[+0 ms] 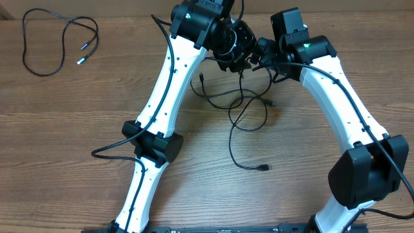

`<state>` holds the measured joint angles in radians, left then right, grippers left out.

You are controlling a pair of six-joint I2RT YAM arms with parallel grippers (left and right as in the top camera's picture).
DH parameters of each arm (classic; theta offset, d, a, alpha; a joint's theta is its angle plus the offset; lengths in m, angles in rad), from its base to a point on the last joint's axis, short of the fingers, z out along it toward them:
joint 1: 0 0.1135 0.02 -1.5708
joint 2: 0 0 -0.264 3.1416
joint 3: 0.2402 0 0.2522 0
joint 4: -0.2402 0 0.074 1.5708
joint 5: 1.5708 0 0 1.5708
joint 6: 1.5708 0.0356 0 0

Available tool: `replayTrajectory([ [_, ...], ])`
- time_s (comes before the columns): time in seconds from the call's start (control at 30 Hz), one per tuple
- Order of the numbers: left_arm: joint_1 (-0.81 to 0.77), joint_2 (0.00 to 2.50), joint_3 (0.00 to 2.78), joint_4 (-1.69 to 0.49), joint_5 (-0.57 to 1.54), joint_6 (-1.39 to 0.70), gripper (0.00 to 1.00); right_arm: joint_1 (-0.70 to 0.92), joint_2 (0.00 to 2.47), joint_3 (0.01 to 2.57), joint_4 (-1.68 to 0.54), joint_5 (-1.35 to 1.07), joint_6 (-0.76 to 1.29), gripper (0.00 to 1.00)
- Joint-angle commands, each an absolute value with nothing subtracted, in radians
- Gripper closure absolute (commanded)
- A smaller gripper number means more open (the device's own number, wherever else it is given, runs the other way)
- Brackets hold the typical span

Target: Untangle cables

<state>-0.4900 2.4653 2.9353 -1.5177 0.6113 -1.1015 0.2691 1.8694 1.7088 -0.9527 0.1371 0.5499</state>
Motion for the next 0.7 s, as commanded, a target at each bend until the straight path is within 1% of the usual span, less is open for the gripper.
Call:
replayTrajectory([
  [0.0, -0.485, 2.486, 2.933, -1.512, 0.591, -1.127, 0.56, 0.266, 1.864, 1.708, -0.947, 0.136, 0.558, 0.0],
  [0.27, -0.488, 2.486, 2.932, -1.51, 0.569, -1.154, 0.68, 0.266, 1.864, 1.708, -0.947, 0.129, 0.558, 0.0],
  [0.43, -0.5, 2.487, 2.932, -1.512, 0.569, -1.156, 0.67, 0.266, 1.864, 1.708, -0.944, 0.129, 0.558, 0.0],
  [0.57, -0.506, 2.487, 2.932, -1.512, 0.569, -1.157, 0.69, 0.266, 1.864, 1.708, -0.944, 0.129, 0.558, 0.0],
  [0.67, -0.506, 2.488, 2.932, -1.512, 0.569, -1.157, 0.74, 0.266, 1.864, 1.708, -0.943, 0.129, 0.558, 0.0],
])
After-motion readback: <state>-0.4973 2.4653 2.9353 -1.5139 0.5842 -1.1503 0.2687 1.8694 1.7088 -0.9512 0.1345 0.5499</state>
